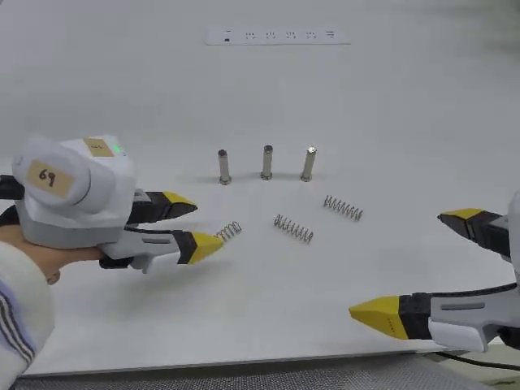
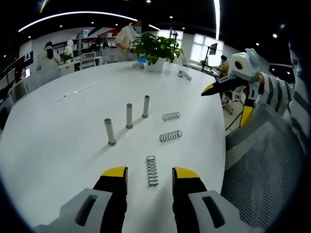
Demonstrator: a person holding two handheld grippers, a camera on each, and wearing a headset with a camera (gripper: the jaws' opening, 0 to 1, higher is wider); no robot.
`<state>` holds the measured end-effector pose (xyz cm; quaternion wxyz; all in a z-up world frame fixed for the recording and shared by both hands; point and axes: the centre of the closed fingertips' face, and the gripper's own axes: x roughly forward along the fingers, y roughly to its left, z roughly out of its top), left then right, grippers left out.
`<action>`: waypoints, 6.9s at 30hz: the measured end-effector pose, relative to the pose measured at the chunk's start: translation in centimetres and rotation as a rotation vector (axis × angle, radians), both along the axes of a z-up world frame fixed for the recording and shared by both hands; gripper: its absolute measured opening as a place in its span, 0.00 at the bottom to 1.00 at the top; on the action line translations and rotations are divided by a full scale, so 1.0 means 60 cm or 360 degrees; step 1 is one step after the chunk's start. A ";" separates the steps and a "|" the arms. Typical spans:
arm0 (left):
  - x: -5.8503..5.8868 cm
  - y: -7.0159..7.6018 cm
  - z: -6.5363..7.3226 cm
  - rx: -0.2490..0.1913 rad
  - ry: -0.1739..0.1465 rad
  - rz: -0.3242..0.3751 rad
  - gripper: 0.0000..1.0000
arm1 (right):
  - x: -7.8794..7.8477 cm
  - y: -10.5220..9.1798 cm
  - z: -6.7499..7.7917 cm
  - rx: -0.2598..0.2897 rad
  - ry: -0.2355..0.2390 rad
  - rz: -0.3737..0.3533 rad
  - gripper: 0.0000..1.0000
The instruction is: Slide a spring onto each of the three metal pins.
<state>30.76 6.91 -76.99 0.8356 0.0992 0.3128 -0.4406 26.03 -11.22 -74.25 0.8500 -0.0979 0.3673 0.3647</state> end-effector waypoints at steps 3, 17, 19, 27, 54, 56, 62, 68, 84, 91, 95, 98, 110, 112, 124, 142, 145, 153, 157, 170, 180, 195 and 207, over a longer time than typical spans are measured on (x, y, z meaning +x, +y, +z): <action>-0.005 0.001 -0.005 0.0007 0.0018 0.0012 0.31 | 0.004 0.002 0.004 -0.0013 -0.0026 0.0011 0.99; -0.028 0.003 -0.033 0.0087 0.0059 -0.0011 0.25 | 0.008 0.003 0.009 -0.0009 -0.0050 0.0019 0.98; -0.028 0.003 -0.037 0.0103 0.0052 -0.0011 0.25 | 0.008 0.004 0.009 -0.0006 -0.0049 0.0021 0.98; -0.028 -0.002 -0.046 0.0118 0.0044 -0.0010 0.21 | 0.008 0.004 0.007 -0.0007 -0.0035 0.0024 0.97; -0.009 -0.008 -0.058 0.0132 -0.0024 0.0039 0.04 | 0.008 0.005 0.003 -0.0029 -0.0018 0.0051 0.95; -0.010 -0.007 -0.058 0.0139 -0.0029 0.0038 0.03 | 0.007 0.005 0.003 -0.0029 -0.0019 0.0049 0.95; -0.011 -0.007 -0.058 0.0143 -0.0030 0.0046 0.03 | 0.006 0.004 0.002 -0.0034 -0.0016 0.0049 0.94; -0.014 -0.006 -0.058 0.0134 -0.0022 0.0047 0.03 | 0.007 0.006 0.003 -0.0035 -0.0019 0.0059 0.94; -0.004 -0.002 -0.040 0.0135 -0.0052 0.0008 0.03 | 0.014 0.007 0.008 -0.0028 -0.0033 0.0091 0.92; 0.003 -0.003 -0.029 0.0119 -0.0041 0.0035 0.03 | 0.018 0.003 0.008 -0.0043 -0.0032 0.0115 0.92; -0.004 -0.002 -0.027 0.0140 -0.0021 -0.0016 0.03 | 0.019 0.001 0.010 -0.0039 -0.0035 0.0118 0.91; -0.006 0.002 -0.026 0.0153 0.0004 -0.0017 0.03 | 0.020 0.001 0.010 -0.0044 -0.0031 0.0127 0.91; -0.022 0.010 -0.012 0.0282 -0.0039 -0.0155 0.03 | 0.019 0.024 0.010 -0.0050 -0.0023 0.0200 0.87; -0.025 0.003 -0.008 0.0248 -0.0037 -0.0157 0.03 | 0.017 0.028 0.011 -0.0052 -0.0018 0.0223 0.85; -0.028 -0.003 0.000 0.0228 -0.0039 -0.0186 0.03 | 0.019 0.040 0.011 -0.0049 -0.0020 0.0294 0.82; -0.045 -0.009 -0.005 0.0264 -0.0003 -0.0306 0.03 | 0.022 0.073 0.006 0.0048 -0.0018 0.0631 0.67; -0.046 -0.014 -0.005 0.0254 -0.0002 -0.0312 0.03 | 0.026 0.075 0.005 0.0039 -0.0024 0.0662 0.65; -0.048 -0.028 0.010 0.0209 -0.0011 -0.0321 0.03 | 0.023 0.102 0.026 0.0221 -0.0036 0.0809 0.54; -0.047 -0.032 0.019 0.0208 -0.0016 -0.0330 0.03 | 0.017 0.112 0.032 0.0289 -0.0020 0.0868 0.48; -0.050 -0.036 0.030 0.0236 -0.0017 -0.0382 0.03 | 0.016 0.138 0.059 0.0526 -0.0017 0.0937 0.39; -0.045 -0.040 0.039 0.0239 -0.0011 -0.0393 0.03 | 0.021 0.154 0.074 0.0573 -0.0025 0.0971 0.36; -0.052 -0.063 0.056 0.0236 -0.0054 -0.0518 0.03 | 0.016 0.176 0.075 0.0602 -0.0027 0.1044 0.27; -0.064 -0.075 0.081 0.0132 -0.0072 -0.0574 0.03 | 0.012 0.190 0.072 0.0630 0.0006 0.1082 0.22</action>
